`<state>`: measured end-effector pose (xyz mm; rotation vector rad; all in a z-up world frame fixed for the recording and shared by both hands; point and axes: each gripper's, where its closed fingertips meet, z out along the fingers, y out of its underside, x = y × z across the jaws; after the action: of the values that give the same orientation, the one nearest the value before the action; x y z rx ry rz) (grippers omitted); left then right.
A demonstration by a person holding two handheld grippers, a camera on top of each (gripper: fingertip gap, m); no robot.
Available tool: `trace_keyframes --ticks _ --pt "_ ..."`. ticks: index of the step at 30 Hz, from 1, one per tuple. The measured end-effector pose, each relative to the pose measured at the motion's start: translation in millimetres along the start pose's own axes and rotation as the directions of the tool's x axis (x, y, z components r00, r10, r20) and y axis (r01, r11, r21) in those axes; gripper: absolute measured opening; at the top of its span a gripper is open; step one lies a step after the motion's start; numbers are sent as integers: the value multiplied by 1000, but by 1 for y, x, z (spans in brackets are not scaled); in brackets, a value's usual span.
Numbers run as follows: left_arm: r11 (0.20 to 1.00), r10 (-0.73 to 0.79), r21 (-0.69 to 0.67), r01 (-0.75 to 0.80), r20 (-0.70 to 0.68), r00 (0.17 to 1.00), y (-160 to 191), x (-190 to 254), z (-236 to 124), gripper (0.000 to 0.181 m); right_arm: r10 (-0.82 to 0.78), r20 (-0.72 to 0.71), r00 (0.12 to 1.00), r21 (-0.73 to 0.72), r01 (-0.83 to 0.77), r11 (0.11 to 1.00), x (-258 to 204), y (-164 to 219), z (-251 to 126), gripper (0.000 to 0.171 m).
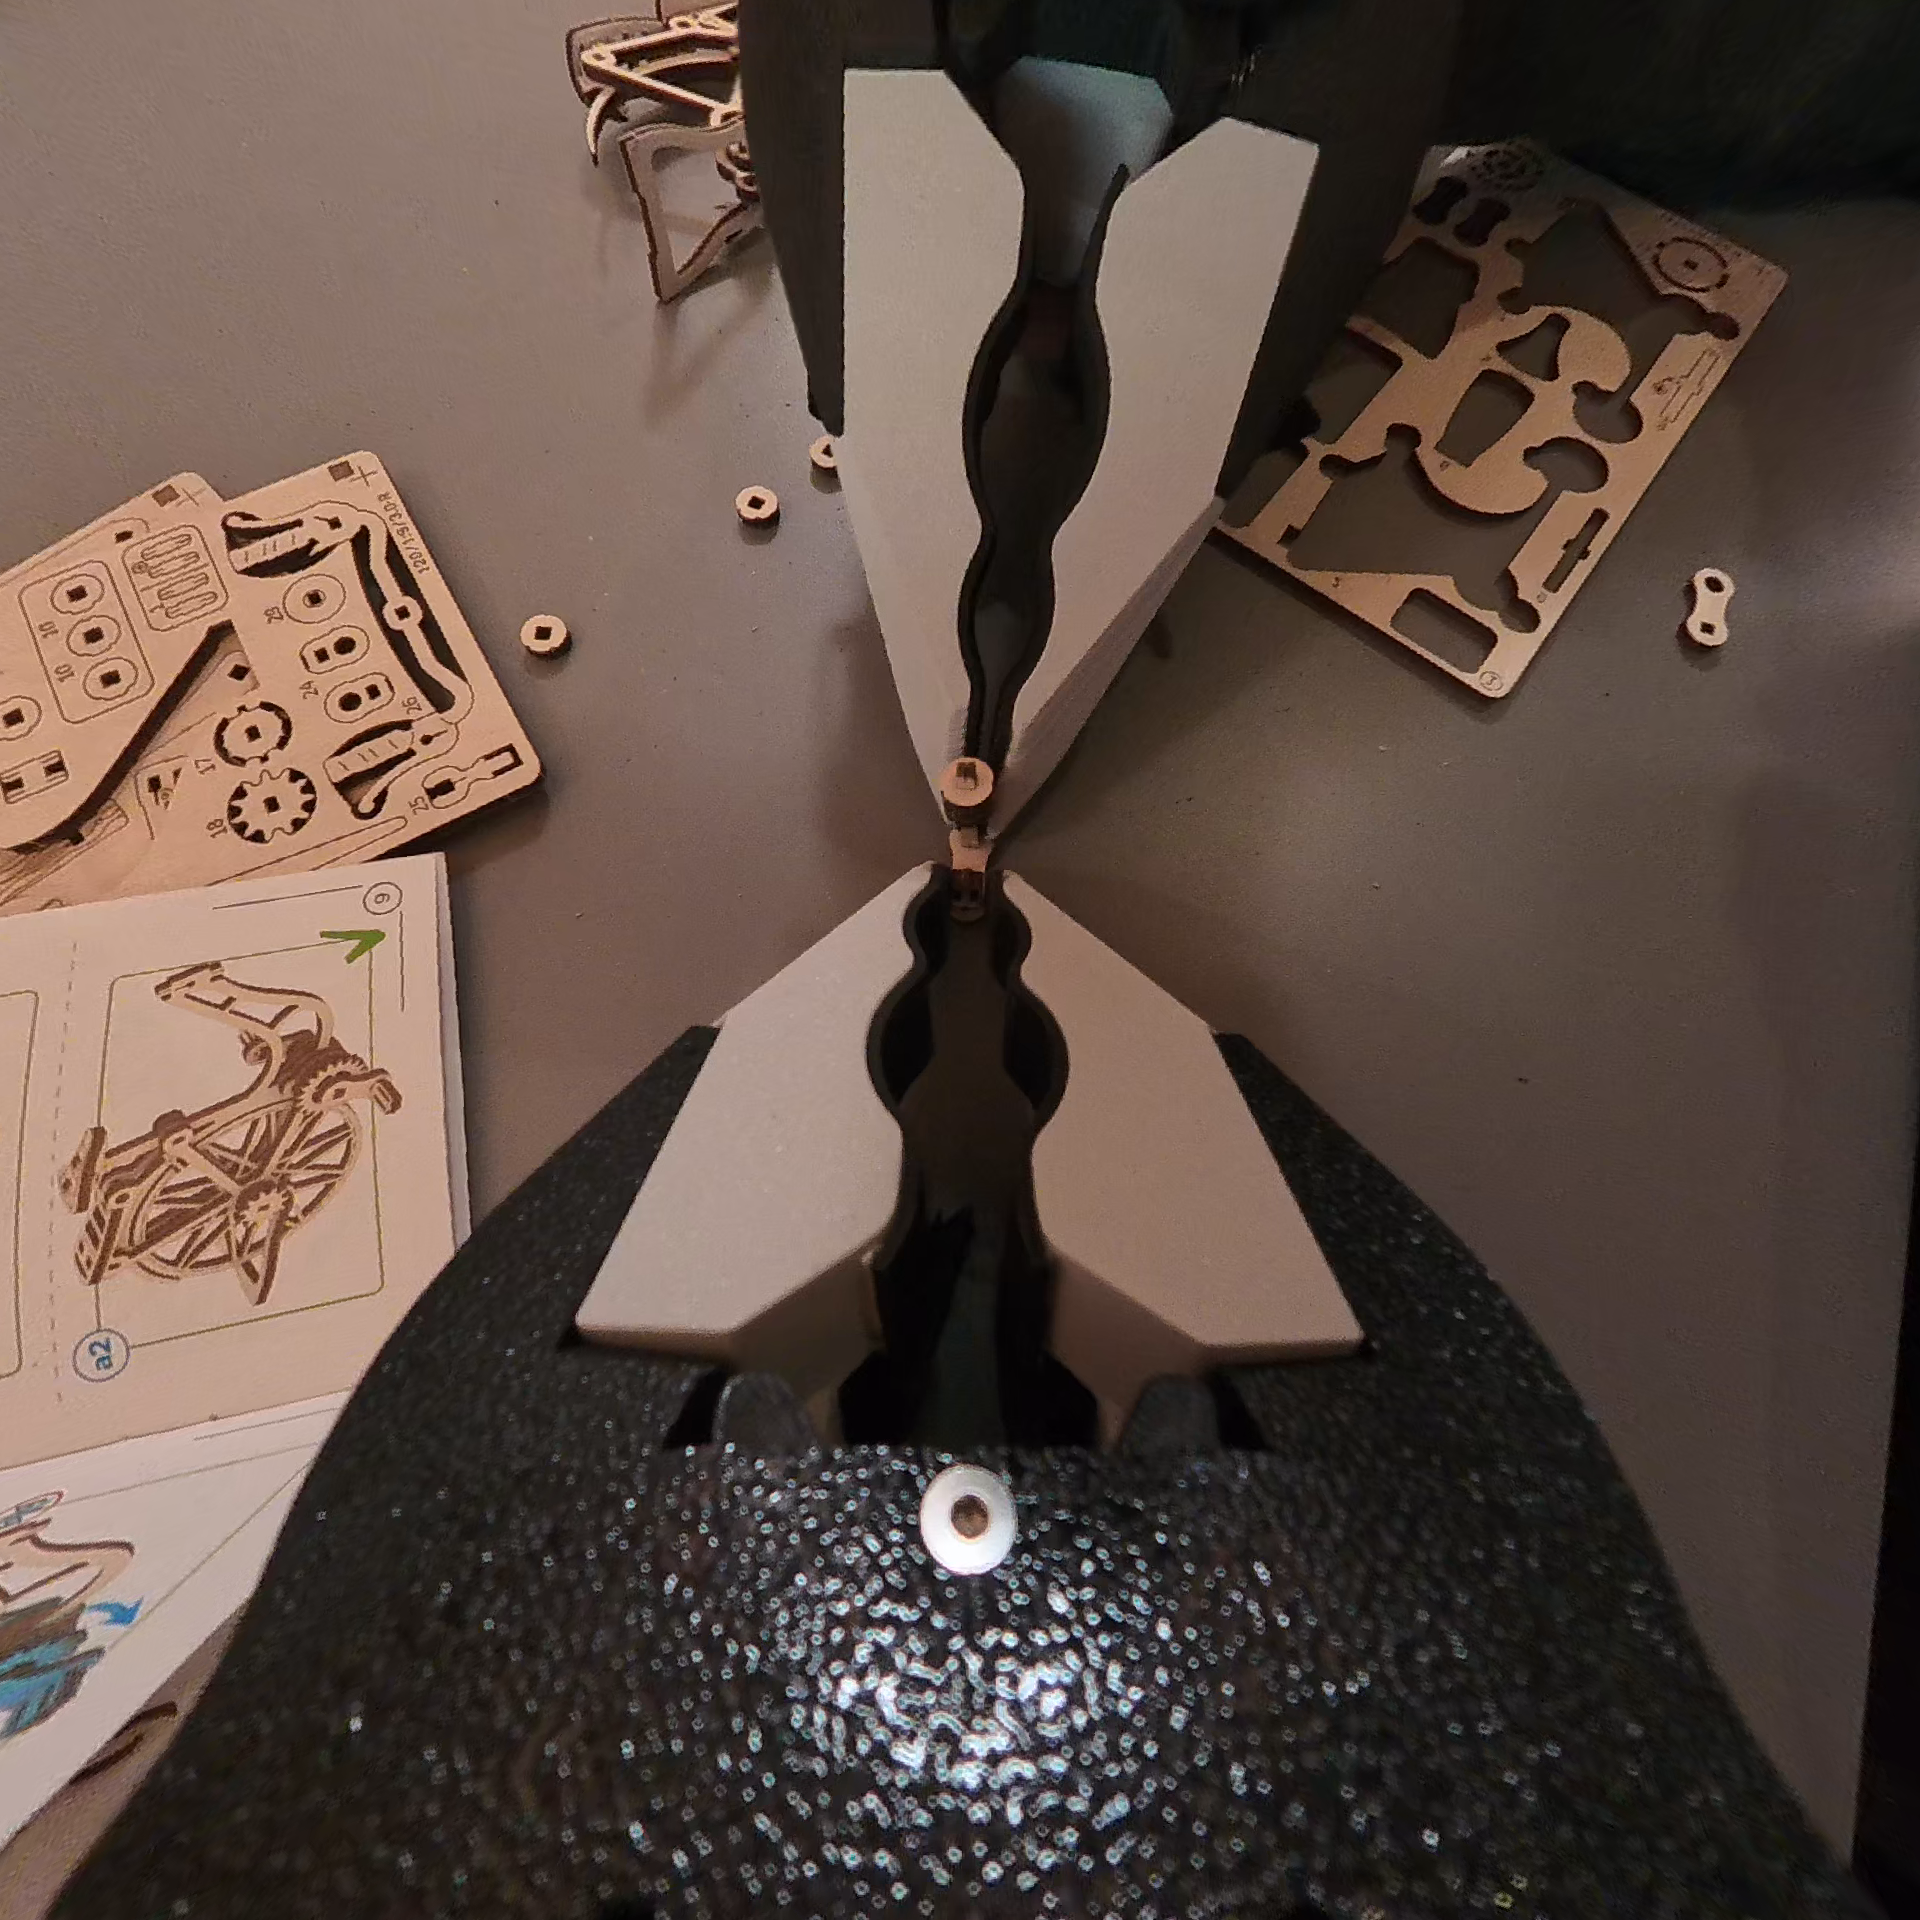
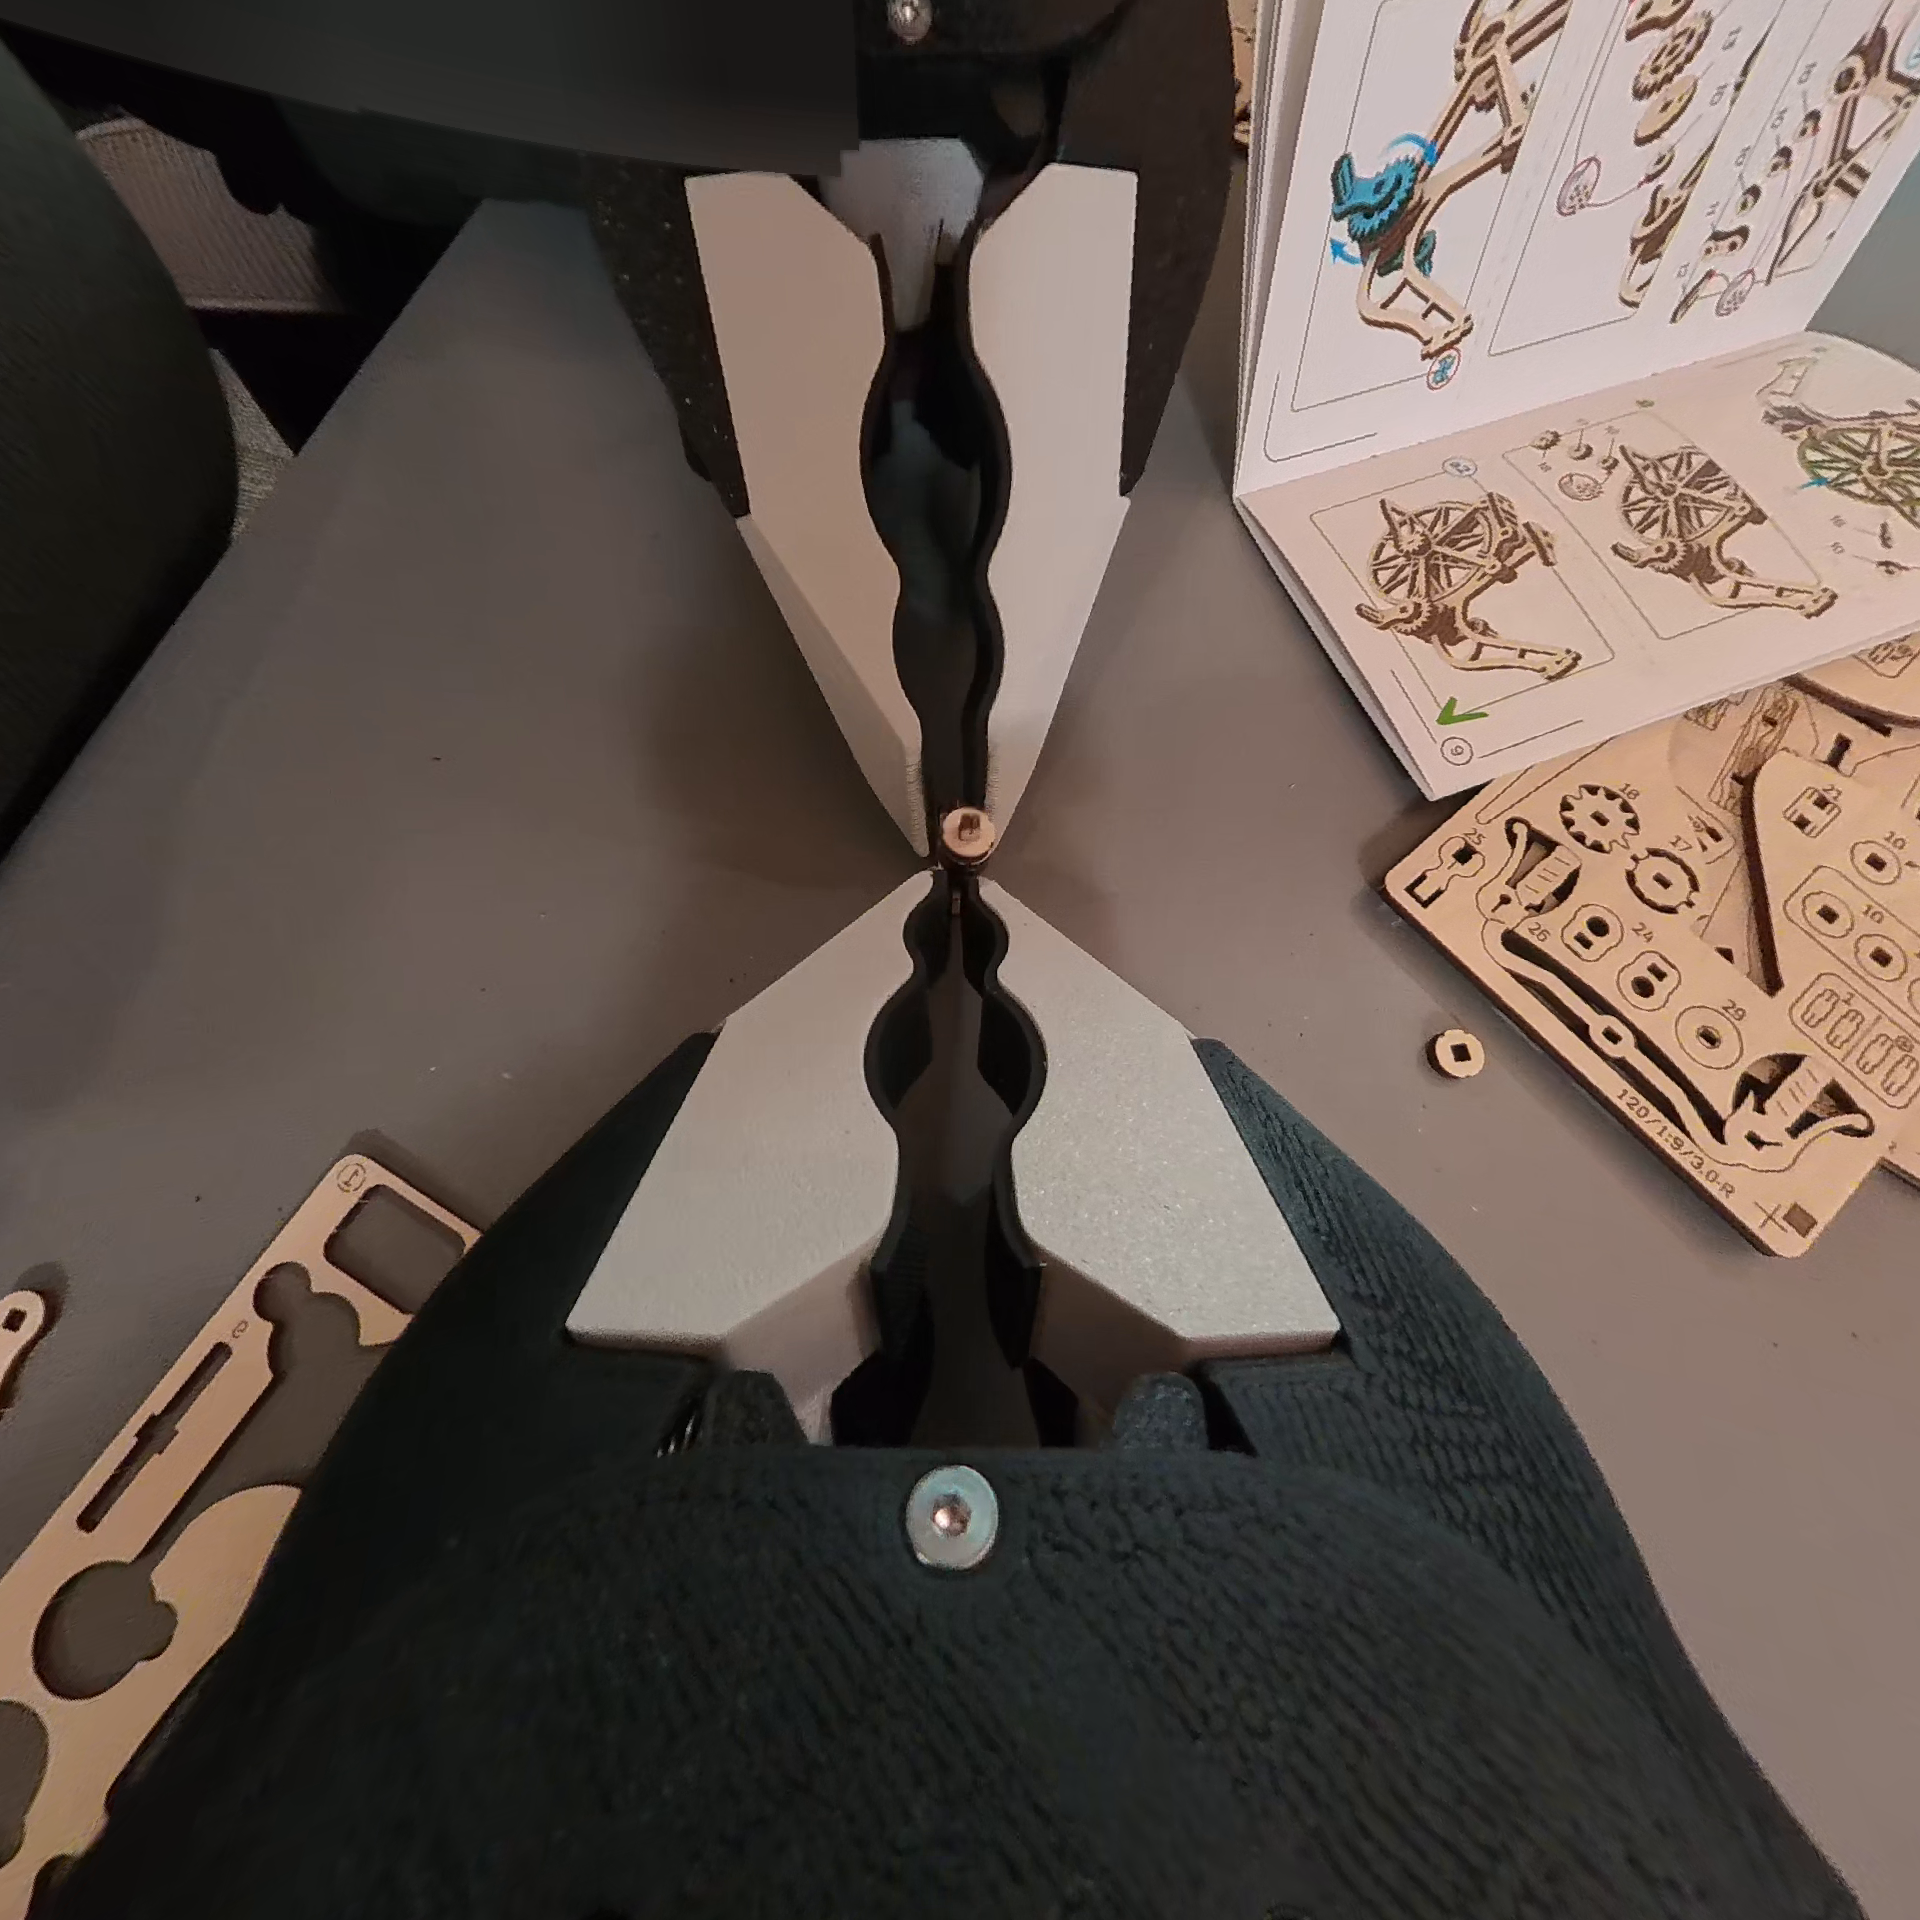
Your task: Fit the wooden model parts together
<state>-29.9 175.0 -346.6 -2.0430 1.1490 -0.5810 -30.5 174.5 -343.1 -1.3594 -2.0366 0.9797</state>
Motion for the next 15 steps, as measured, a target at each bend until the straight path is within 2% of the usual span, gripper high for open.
trace_keyframes --ticks 15 --pt "1000 2 -4 -2 9 1000 0 -1 0 4 2 -5 1000 -4 -2 1000 1 1 1 1"
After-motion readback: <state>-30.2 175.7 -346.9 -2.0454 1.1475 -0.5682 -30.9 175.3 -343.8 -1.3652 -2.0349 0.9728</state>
